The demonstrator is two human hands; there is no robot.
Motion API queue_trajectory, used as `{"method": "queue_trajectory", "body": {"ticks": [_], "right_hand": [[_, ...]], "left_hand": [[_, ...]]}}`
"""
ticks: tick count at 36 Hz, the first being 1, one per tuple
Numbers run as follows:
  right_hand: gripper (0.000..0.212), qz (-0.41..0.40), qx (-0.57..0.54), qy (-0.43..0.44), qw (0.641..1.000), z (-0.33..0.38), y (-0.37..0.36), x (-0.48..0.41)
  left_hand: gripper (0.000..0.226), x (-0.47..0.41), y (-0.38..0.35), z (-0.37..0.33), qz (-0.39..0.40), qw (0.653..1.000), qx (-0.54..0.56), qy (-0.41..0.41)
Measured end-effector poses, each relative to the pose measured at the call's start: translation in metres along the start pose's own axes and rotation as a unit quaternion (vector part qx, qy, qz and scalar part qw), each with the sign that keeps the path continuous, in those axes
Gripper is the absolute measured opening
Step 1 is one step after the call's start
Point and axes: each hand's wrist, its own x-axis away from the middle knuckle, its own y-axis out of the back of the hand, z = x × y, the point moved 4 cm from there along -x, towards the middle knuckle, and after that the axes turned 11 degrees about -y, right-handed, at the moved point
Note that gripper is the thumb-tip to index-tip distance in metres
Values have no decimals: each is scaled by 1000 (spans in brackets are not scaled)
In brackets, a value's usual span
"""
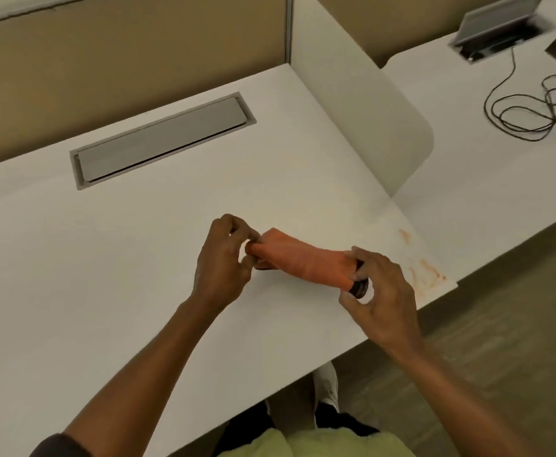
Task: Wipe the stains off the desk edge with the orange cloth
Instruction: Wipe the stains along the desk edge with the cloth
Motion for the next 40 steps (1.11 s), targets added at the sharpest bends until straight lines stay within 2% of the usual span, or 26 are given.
{"method": "queue_trajectory", "body": {"ticks": [2, 4, 7, 9, 13, 16, 19, 22, 26, 30, 34, 37, 40], "right_hand": [[36, -36, 41, 66, 996, -11, 12, 6], [48, -43, 81, 123, 988, -25, 15, 15], [60, -3, 138, 171, 976, -47, 2, 37], [63, 56, 184, 190, 963, -59, -16, 58], [65, 169, 243, 193, 936, -69, -46, 94], [56, 172, 192, 162, 952, -61, -46, 93], [53, 164, 138, 150, 965, -49, -41, 79], [61, 178, 142, 187, 956, -40, -48, 65], [79, 219, 233, 242, 916, -34, -75, 41], [75, 252, 272, 223, 902, -39, -99, 24], [74, 221, 261, 169, 925, -37, -107, 28], [79, 188, 248, 93, 946, -41, -101, 40], [85, 151, 234, 12, 960, -52, -88, 63]], "left_hand": [[31, -3, -16, -16, -4, 999, 2, -32], [35, -4, -34, -27, 9, 999, -1, -43], [42, 4, -64, -34, 58, 997, -31, -31], [45, 15, -82, -32, 95, 995, -36, -9], [50, 35, -97, -21, 135, 989, -56, -8], [59, 44, -91, -11, 128, 985, -113, -31], [67, 48, -79, 2, 104, 984, -145, -10], [61, 50, -74, 7, 104, 983, -148, 1], [39, 51, -84, 5, 133, 984, -116, -3], [44, 51, -103, 4, 129, 990, -61, 15], [53, 53, -118, 5, 111, 992, -35, 46], [49, 56, -124, 5, 82, 993, 4, 83], [56, 58, -132, 1, 96, 992, 2, 78]]}}
